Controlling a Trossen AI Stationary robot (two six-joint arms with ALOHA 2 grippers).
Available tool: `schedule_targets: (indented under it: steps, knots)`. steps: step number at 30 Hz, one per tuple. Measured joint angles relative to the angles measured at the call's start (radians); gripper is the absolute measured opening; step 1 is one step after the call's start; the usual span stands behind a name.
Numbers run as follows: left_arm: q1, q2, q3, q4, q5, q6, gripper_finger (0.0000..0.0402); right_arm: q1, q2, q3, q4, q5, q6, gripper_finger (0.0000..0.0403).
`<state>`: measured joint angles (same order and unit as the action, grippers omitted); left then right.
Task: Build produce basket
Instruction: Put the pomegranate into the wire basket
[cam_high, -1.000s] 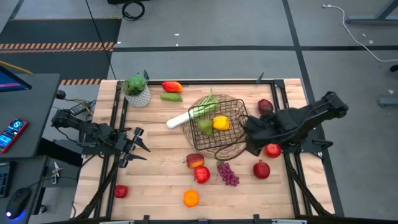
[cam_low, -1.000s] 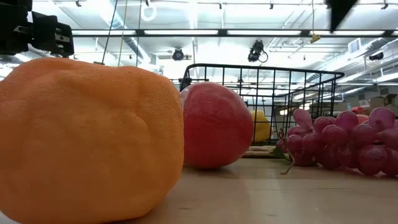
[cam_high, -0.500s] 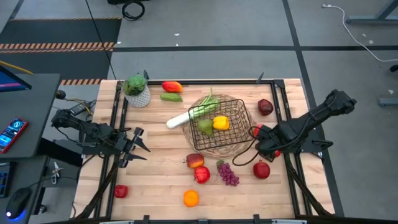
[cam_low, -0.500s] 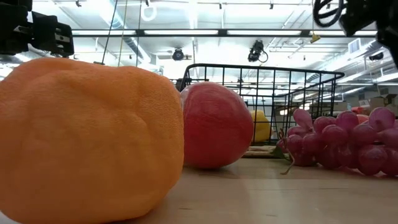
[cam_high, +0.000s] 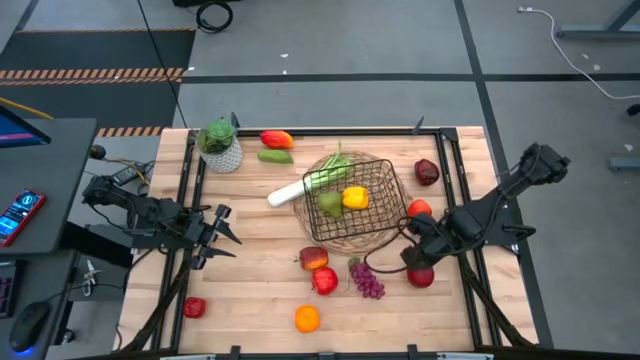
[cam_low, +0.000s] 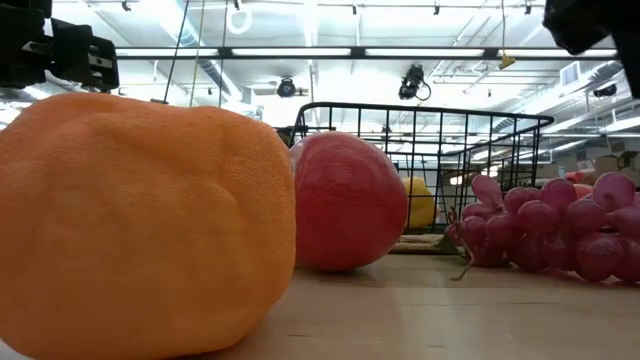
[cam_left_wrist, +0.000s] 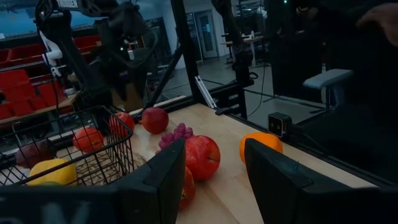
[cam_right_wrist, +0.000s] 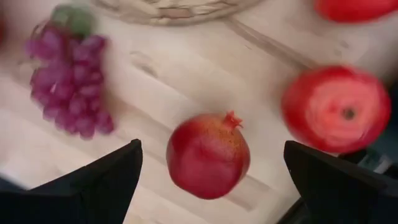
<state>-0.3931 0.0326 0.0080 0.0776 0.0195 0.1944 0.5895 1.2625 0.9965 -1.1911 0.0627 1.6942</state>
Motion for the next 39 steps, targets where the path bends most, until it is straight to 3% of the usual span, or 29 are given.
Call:
schedule_targets:
  steps: [17,39]
  knots:
    - [0.000,0.000,0.000,0.000,0.000,0.000,0.0172,0.132,0.229,-0.019,0.034,-0.064,0.353,0.0395]
    - [0.000,0.000,0.000,-0.001,0.000,0.000,0.0172,0.136,0.298,-0.068,0.178,-0.083,0.400,0.0397]
